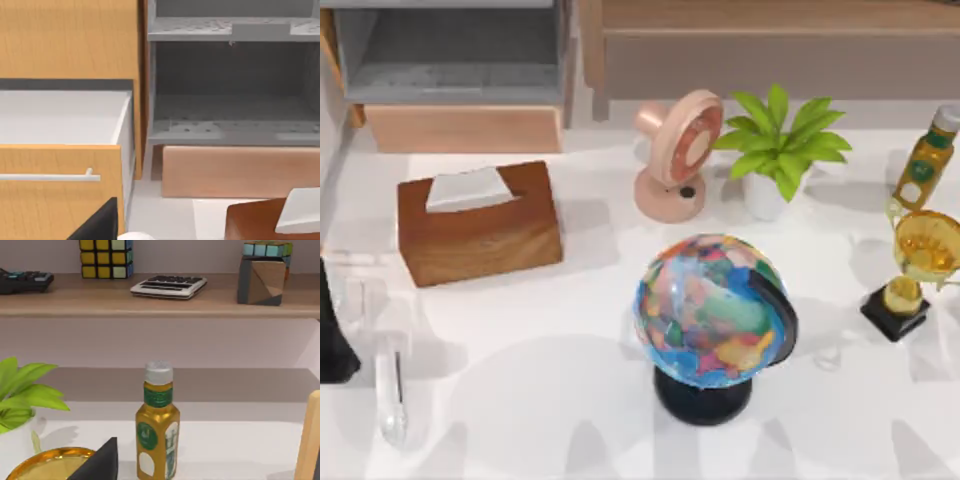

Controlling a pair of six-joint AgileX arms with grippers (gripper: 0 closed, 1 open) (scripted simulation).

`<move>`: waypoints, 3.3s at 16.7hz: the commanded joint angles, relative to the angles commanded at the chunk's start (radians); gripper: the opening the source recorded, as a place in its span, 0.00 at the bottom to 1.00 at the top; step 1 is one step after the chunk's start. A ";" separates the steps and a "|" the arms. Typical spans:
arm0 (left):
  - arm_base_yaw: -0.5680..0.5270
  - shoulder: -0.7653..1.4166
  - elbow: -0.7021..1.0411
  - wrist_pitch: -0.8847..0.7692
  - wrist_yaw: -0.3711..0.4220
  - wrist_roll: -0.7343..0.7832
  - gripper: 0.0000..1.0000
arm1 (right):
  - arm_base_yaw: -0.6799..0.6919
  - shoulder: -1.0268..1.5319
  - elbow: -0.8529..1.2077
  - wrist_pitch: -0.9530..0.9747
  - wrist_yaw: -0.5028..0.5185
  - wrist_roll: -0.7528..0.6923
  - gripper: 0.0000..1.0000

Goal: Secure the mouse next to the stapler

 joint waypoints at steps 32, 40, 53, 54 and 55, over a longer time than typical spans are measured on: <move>0.345 2.580 2.444 -1.336 0.056 0.515 1.00 | 0.000 0.000 0.000 0.000 0.000 0.000 1.00; 0.339 2.633 2.508 -1.356 0.057 0.529 1.00 | 0.000 0.000 0.000 0.000 0.000 0.000 1.00; 0.336 2.630 2.436 -1.284 0.058 0.528 1.00 | 0.000 0.000 0.000 0.000 0.000 0.000 1.00; 0.336 2.628 2.431 -1.278 0.058 0.528 1.00 | 0.000 0.000 0.000 0.000 0.000 0.000 1.00; 0.336 2.628 2.425 -1.270 0.058 0.528 1.00 | 0.000 0.000 0.000 0.000 0.000 0.000 1.00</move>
